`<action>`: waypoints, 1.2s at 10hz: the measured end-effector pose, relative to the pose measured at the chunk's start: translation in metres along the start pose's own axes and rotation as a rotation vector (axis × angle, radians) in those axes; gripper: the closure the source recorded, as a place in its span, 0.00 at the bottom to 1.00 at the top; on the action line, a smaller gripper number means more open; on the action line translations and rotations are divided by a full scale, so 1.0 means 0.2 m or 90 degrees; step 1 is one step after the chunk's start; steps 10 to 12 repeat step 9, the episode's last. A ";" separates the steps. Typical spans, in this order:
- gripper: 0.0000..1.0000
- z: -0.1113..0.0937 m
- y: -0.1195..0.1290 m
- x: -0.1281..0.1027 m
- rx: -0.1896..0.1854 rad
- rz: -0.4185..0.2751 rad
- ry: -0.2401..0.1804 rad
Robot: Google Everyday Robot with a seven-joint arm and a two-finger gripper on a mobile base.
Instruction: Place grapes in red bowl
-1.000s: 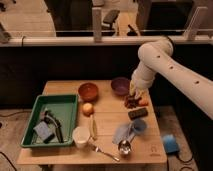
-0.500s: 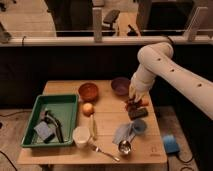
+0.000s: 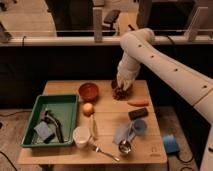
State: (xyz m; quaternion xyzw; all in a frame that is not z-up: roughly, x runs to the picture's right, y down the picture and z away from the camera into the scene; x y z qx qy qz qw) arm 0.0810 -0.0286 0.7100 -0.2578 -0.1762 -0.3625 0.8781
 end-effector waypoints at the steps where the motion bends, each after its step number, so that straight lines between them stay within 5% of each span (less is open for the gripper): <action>1: 0.99 -0.01 -0.06 -0.01 -0.001 -0.014 0.003; 9: 0.99 -0.01 -0.42 -0.12 -0.005 -0.086 0.005; 12: 0.99 -0.01 -0.42 -0.12 -0.005 -0.086 0.005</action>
